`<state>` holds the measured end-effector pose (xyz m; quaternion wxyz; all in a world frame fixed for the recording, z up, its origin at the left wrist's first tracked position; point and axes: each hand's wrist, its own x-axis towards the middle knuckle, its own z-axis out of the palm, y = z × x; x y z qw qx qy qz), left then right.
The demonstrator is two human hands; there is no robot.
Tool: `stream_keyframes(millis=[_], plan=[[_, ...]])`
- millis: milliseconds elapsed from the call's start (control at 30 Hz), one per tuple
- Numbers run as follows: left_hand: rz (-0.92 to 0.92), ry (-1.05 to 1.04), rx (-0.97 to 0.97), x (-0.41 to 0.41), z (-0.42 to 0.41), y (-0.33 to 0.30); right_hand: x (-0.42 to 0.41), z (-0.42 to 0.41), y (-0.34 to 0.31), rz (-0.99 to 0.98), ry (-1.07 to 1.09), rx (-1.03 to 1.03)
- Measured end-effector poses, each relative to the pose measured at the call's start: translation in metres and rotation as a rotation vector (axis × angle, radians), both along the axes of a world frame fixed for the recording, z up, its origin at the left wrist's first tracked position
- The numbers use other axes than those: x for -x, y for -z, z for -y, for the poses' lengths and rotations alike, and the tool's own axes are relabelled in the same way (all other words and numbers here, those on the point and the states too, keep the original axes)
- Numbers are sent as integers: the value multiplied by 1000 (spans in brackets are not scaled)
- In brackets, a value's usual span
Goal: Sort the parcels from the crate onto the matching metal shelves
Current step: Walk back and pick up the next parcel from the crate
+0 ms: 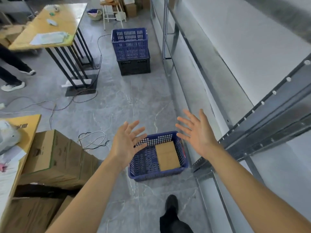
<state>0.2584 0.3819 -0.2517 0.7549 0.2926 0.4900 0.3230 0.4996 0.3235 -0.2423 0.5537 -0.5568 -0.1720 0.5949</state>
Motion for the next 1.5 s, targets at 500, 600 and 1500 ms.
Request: stream_keyframes(millis=[500, 600, 1500], plan=[[-77, -80, 219, -56, -125, 214, -59, -110, 232, -44, 83, 199], [-96, -81, 282, -60, -139, 299, -63, -119, 315, -11, 122, 255], [-302, 25, 489, -131, -134, 668, -100, -140, 712, 294, -103, 706]])
